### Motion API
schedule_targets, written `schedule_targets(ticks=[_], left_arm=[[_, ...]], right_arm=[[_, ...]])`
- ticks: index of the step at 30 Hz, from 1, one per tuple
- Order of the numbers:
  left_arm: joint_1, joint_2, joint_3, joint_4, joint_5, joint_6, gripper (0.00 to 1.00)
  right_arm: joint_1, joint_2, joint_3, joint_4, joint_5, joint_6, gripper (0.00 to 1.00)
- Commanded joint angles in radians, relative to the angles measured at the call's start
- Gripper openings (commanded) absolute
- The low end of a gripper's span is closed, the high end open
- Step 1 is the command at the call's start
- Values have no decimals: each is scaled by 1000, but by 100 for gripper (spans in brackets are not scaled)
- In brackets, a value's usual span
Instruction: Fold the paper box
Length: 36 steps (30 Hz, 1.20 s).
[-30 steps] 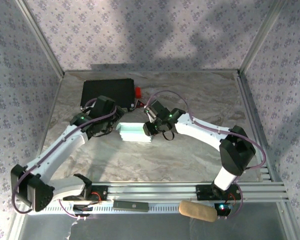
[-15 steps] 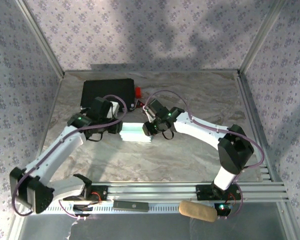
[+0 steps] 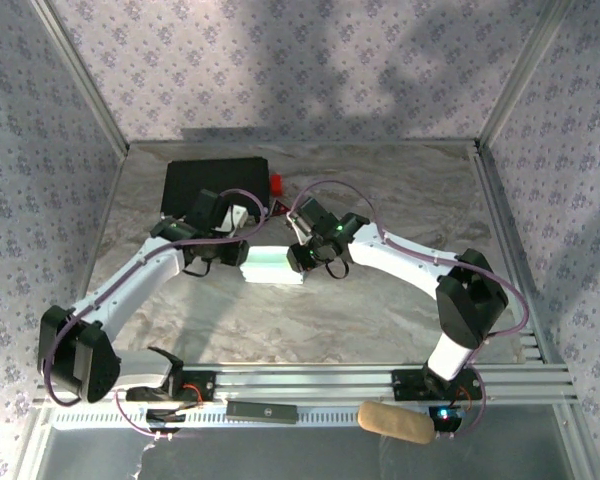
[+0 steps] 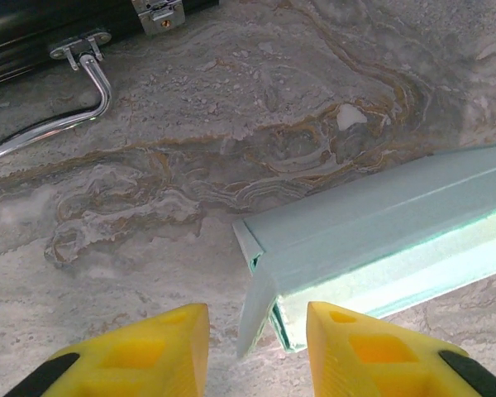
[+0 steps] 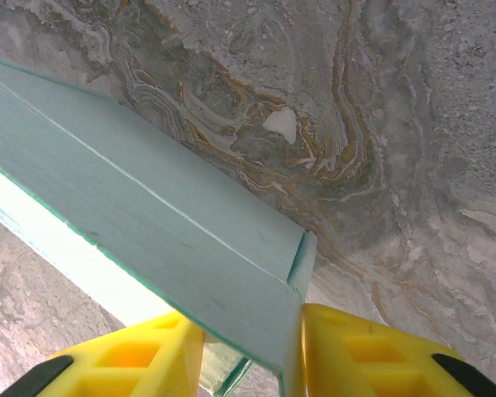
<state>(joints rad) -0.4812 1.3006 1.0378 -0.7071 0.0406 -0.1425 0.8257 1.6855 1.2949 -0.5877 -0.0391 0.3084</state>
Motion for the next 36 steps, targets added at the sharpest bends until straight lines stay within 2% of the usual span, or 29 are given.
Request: schedule_targets(ticks=[1,10,12,24,36], left_arm=[[4,-3,-13,23,15,-9,36],[3,1,-45,80,28,-20,34],[4,9,-44,76,26,-28,29],[-7,-20,-51,55,22,-164,26],[-44,-26,-45,35,-13,-216,17]], right_arm=[[-6,2,20,-34,3,-14,37],[-8,-6,24,-43,10,-15,34],[-9,-7,25,-41,10,-16,34],[-6,-1,31,-43,13,-9,29],[-4,1,32,-40,21,1,28]])
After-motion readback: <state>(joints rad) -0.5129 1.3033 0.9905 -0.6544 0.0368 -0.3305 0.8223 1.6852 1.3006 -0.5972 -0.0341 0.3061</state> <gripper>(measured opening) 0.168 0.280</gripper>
